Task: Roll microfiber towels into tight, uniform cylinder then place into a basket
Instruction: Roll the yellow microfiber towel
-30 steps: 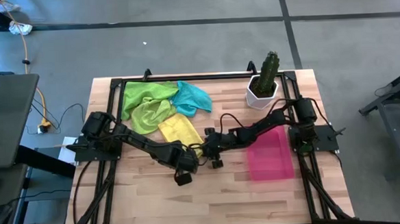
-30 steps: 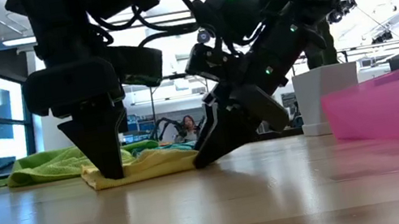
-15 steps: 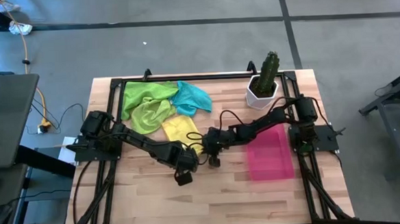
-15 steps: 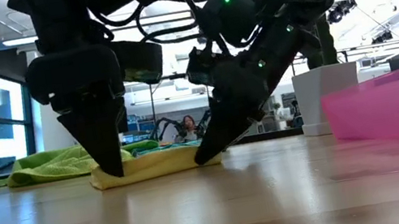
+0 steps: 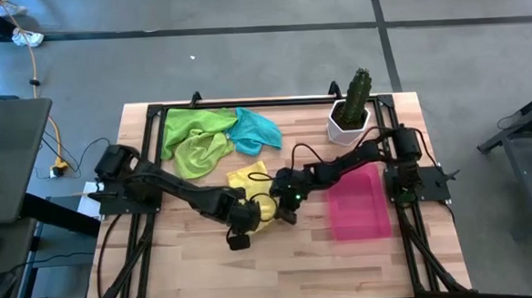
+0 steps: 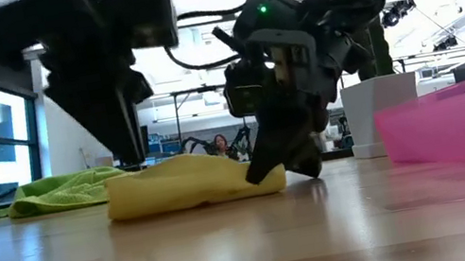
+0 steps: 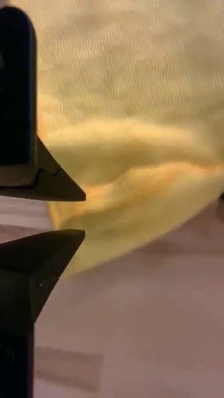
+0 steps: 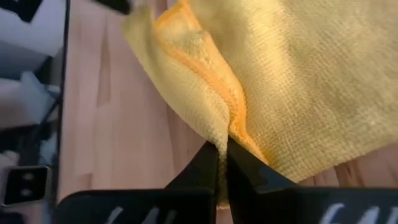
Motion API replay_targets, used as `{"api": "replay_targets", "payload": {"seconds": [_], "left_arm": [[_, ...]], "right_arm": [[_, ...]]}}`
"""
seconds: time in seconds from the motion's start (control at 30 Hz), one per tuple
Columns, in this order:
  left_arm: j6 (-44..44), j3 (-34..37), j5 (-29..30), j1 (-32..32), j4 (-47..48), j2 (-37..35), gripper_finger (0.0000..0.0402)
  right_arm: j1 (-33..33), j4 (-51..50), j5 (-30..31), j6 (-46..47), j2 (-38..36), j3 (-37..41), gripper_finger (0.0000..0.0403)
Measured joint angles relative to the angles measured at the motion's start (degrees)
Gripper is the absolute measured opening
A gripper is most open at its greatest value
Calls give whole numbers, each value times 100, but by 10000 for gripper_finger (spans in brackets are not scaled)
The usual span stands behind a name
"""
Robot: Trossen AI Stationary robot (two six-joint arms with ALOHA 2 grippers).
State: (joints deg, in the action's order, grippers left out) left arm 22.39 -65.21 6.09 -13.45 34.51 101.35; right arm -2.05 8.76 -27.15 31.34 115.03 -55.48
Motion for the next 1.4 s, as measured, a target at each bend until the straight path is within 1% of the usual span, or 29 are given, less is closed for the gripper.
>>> {"api": "replay_targets", "payload": {"seconds": [0.13,0.23,0.3,0.4,0.57,0.77,0.9,0.97,1.1,1.4], "left_arm": [[-444,-7,63,-241,-470,-12,76],[-665,-12,235,-431,-962,18,76],[-699,-8,431,-520,-1012,61,77],[-484,-9,795,-580,-946,58,83],[-217,-9,1158,-572,-826,64,116],[-61,-9,1252,-666,-885,103,166],[95,-9,1457,-843,-858,104,186],[99,-9,1610,-923,-814,114,190],[145,-11,2181,-967,-785,185,188],[252,-13,2073,-995,-837,586,186]], "right_arm": [[102,-47,-34,330,-8,-2,1],[141,-38,-58,382,-10,-2,1],[147,-36,-58,384,-10,-2,1],[147,-36,-51,384,-10,-2,1],[147,-23,-36,388,-10,-2,1],[149,-18,-25,393,-10,-2,1],[151,-9,-10,421,-10,-2,1],[151,10,-3,461,-10,-2,1],[151,14,1,458,-10,-2,1],[151,66,8,450,-7,4,1]]}}
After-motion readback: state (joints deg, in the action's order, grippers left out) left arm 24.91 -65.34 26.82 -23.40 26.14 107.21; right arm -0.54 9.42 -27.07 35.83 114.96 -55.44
